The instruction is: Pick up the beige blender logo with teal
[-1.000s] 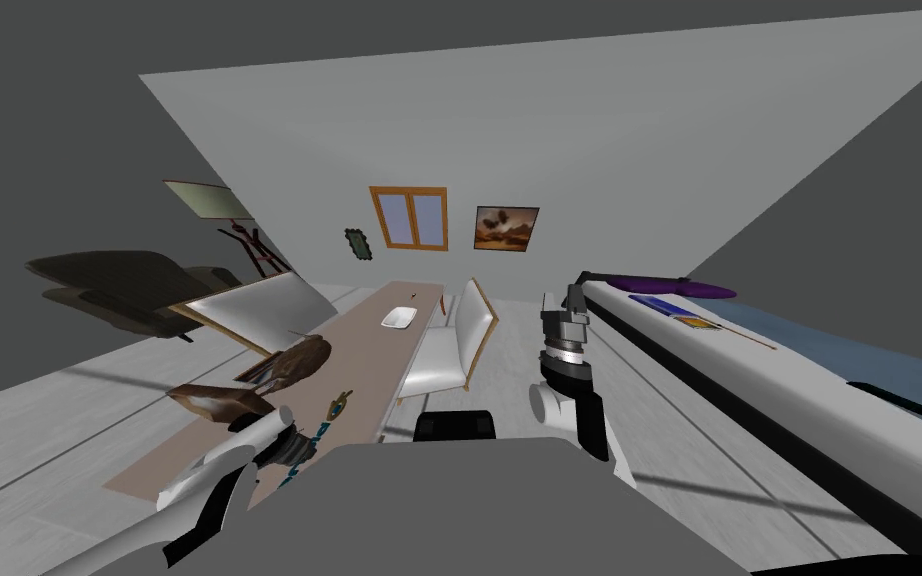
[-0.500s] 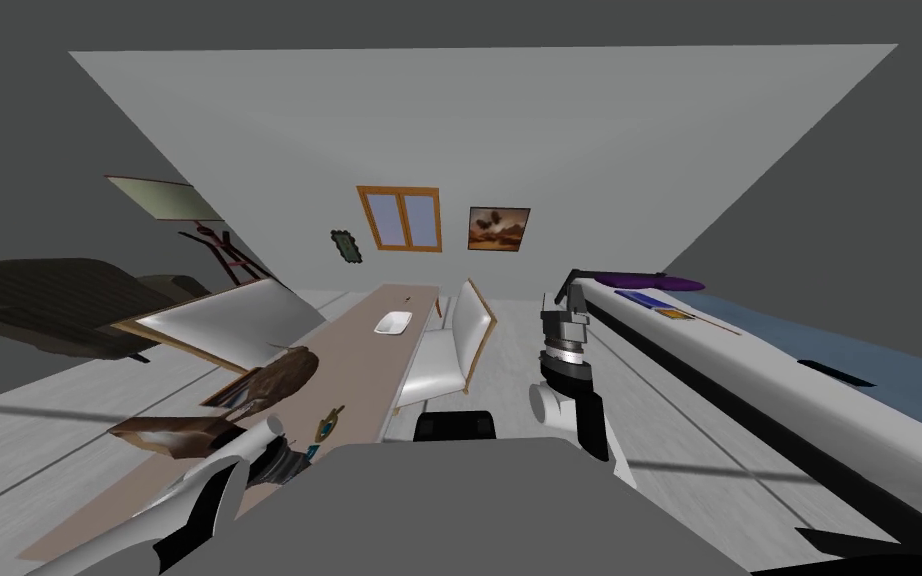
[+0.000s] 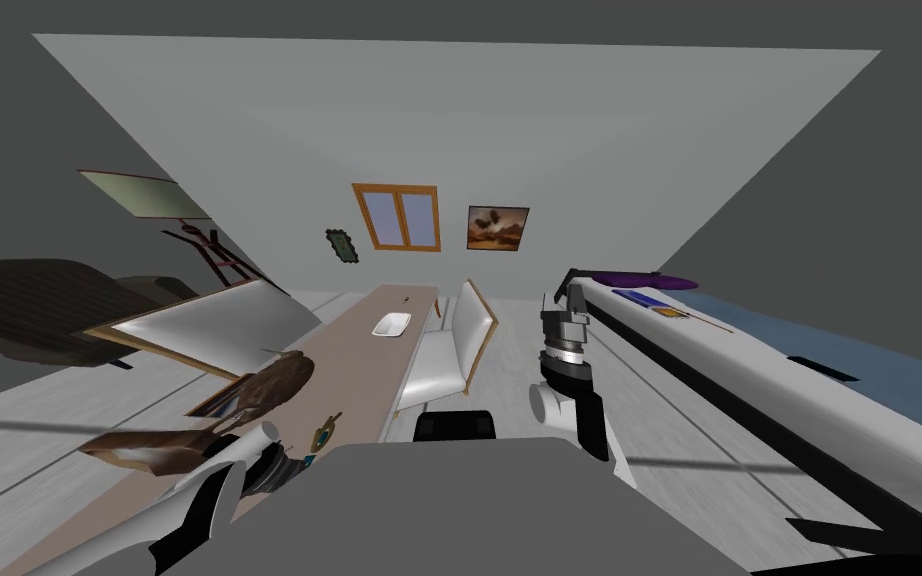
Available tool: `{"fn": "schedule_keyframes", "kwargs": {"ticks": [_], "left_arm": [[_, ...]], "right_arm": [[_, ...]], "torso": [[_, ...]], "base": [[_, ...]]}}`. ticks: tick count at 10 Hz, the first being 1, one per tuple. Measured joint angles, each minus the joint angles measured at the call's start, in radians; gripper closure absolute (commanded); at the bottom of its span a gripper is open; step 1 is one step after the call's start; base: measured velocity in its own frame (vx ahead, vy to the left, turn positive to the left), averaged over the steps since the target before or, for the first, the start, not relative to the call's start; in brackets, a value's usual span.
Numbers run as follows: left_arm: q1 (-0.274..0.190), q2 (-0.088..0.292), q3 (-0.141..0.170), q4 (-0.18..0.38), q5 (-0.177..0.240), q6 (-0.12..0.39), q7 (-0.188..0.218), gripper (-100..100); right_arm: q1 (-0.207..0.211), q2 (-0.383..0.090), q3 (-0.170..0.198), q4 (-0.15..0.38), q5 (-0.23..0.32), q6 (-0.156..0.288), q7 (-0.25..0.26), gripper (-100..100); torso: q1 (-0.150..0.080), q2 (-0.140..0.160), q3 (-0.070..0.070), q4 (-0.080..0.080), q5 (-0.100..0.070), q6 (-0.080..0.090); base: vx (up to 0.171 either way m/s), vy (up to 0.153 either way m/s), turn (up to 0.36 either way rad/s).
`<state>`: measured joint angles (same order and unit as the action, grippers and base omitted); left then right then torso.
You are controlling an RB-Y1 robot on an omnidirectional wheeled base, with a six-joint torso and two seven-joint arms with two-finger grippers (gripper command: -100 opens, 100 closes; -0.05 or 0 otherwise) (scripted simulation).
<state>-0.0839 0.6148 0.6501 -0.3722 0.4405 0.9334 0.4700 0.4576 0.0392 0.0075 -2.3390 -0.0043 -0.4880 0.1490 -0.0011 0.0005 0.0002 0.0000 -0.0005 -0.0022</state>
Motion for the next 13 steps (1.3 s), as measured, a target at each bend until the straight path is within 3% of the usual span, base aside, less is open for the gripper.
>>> {"fn": "schedule_keyframes", "kwargs": {"ticks": [3, 5, 6, 7, 8, 12, 13], "left_arm": [[0.017, -0.042, -0.011, -0.013, -0.006, -0.033, 0.007, -100], [0.012, -0.05, -0.014, 0.007, -0.007, -0.056, 0.002, -100], [-0.011, -0.044, -0.016, 0.069, -0.003, -0.092, -0.013, -100], [0.002, -0.055, -0.018, 0.044, -0.006, -0.094, -0.011, -100], [0.004, -0.057, -0.018, 0.038, -0.007, -0.09, -0.008, 100], [0.004, -0.058, -0.017, 0.039, -0.006, -0.088, -0.007, 100], [0.004, -0.058, -0.017, 0.04, -0.006, -0.088, -0.007, 0]], "right_arm": [[0.0, 0.0, 0.0, 0.0, 0.0, 0.0, 0.0, 0], [0.0, 0.0, 0.0, 0.0, 0.0, 0.0, 0.0, 0], [0.0, 0.0, 0.0, 0.0, 0.0, 0.0, 0.0, 0], [0.0, 0.0, 0.0, 0.0, 0.0, 0.0, 0.0, 0], [0.0, 0.0, 0.0, 0.0, 0.0, 0.0, 0.0, 0], [0.0, 0.0, 0.0, 0.0, 0.0, 0.0, 0.0, 0], [0.0, 0.0, 0.0, 0.0, 0.0, 0.0, 0.0, 0]], "torso": [[0.003, -0.002, -0.001, 0.0, 0.001, 0.0], [0.002, -0.001, -0.001, 0.0, 0.0, 0.0], [0.002, -0.001, -0.001, 0.0, 0.0, 0.0], [0.002, -0.001, 0.0, 0.0, 0.0, 0.0], [0.001, 0.0, 0.0, 0.0, 0.0, 0.0], [0.003, 0.0, 0.0, 0.0, 0.001, 0.0], [0.004, 0.0, 0.0, 0.0, 0.001, 0.0]], "base": [[0.027, 0.043, 0.02], [0.025, 0.032, 0.037], [0.016, 0.026, 0.004], [0.005, 0.01, -0.001], [0.0, 0.0, 0.0], [0.0, 0.0, 0.0], [0.0, 0.0, 0.0]]}}
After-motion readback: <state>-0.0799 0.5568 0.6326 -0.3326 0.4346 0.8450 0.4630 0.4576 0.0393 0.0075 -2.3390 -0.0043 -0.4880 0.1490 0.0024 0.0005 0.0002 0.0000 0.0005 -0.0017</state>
